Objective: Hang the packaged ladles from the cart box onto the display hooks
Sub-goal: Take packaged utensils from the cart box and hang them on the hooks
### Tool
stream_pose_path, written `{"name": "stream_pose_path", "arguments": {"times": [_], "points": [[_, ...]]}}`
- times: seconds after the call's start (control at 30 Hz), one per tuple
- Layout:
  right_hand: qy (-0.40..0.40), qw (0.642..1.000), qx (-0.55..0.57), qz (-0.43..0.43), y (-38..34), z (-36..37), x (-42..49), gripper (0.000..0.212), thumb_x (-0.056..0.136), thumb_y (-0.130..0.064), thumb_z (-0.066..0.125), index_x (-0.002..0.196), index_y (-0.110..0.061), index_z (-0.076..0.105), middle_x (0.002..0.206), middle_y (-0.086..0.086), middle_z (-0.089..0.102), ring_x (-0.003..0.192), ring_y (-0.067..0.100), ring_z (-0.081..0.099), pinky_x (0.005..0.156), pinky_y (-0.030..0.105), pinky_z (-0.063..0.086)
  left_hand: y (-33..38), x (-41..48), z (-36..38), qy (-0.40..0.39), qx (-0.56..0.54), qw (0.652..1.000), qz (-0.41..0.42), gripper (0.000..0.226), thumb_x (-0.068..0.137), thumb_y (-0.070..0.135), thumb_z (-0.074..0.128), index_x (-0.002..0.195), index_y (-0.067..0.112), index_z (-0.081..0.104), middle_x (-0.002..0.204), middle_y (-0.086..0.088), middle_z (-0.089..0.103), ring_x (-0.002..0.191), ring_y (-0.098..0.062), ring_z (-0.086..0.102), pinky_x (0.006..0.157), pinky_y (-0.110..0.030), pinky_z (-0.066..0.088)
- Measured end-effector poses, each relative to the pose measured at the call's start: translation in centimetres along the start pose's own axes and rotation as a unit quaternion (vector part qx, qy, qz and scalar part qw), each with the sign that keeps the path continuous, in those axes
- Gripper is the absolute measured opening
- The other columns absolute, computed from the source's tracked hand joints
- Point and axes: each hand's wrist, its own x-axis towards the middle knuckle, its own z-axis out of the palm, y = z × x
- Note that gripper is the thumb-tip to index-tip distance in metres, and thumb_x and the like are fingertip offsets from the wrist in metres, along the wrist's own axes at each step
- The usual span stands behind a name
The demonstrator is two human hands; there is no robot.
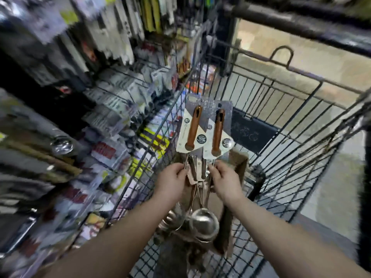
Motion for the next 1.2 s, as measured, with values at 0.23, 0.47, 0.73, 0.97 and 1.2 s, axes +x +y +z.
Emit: {"name": "stream_pose_path", "arguments": {"times": [0.23, 0.47, 0.73, 0.97, 1.2], "points": [[-0.079, 0.982, -0.042, -0.167, -4.0, -3.0, -6.6, 0.025, 0.095, -0.025, 0.047, 0.072, -0.020, 0.055, 0.069, -0.003, 0.056, 0.077, 0.024, 0.054, 0.068, 0.035, 0.045, 2.7, -10.6, -4.6, 0.154, -0.003, 0.987, -0.040, 0.019, 0.089, 0.023, 0.056, 0.093, 0.008, 0.066, 0.090, -0.015, 0.068, 0.086, -0.030, 0.061, 0.071, -0.030, 0.042], [-0.174, 0.927, -0.055, -0.327, -10.3, -2.1, -15.1, 0.028, 0.096, -0.023, 0.047, 0.068, -0.017, 0.050, 0.064, -0.003, 0.054, 0.067, 0.023, 0.052, 0.057, 0.031, 0.032, 4.8, -21.1, -11.5, 0.307, -0.017, 0.949, -0.062, 0.020, 0.090, 0.019, 0.053, 0.087, 0.003, 0.065, 0.085, -0.018, 0.066, 0.085, -0.029, 0.060, 0.066, -0.032, 0.033], [-0.315, 0.832, -0.063, -0.453, -15.9, 3.9, -27.8, 0.021, 0.096, -0.023, 0.046, 0.096, -0.007, 0.061, 0.091, 0.005, 0.058, 0.097, 0.027, 0.057, 0.071, 0.027, 0.031, 1.9, -35.5, -20.5, 0.487, -0.063, 0.856, -0.160, 0.024, 0.091, 0.024, 0.051, 0.104, 0.009, 0.065, 0.094, -0.011, 0.069, 0.093, -0.028, 0.061, 0.074, -0.027, 0.041], [-0.392, 0.753, -0.073, -0.524, -16.5, 10.8, -42.5, 0.022, 0.094, -0.015, 0.050, 0.073, -0.011, 0.054, 0.068, 0.004, 0.055, 0.074, 0.026, 0.051, 0.065, 0.034, 0.032, -2.9, -50.7, -25.3, 0.591, -0.069, 0.775, -0.214, 0.018, 0.089, 0.023, 0.054, 0.084, 0.010, 0.066, 0.087, -0.016, 0.069, 0.090, -0.032, 0.061, 0.072, -0.032, 0.042], [-0.498, 0.699, -0.059, -0.510, -14.2, 18.0, -61.4, 0.026, 0.095, -0.020, 0.047, 0.076, -0.006, 0.058, 0.070, 0.015, 0.062, 0.070, 0.037, 0.058, 0.070, 0.048, 0.050, -9.3, -68.7, -29.2, 0.663, -0.056, 0.703, -0.253, 0.020, 0.090, 0.023, 0.053, 0.099, 0.011, 0.067, 0.097, -0.008, 0.071, 0.094, -0.025, 0.062, 0.073, -0.026, 0.042]]}}
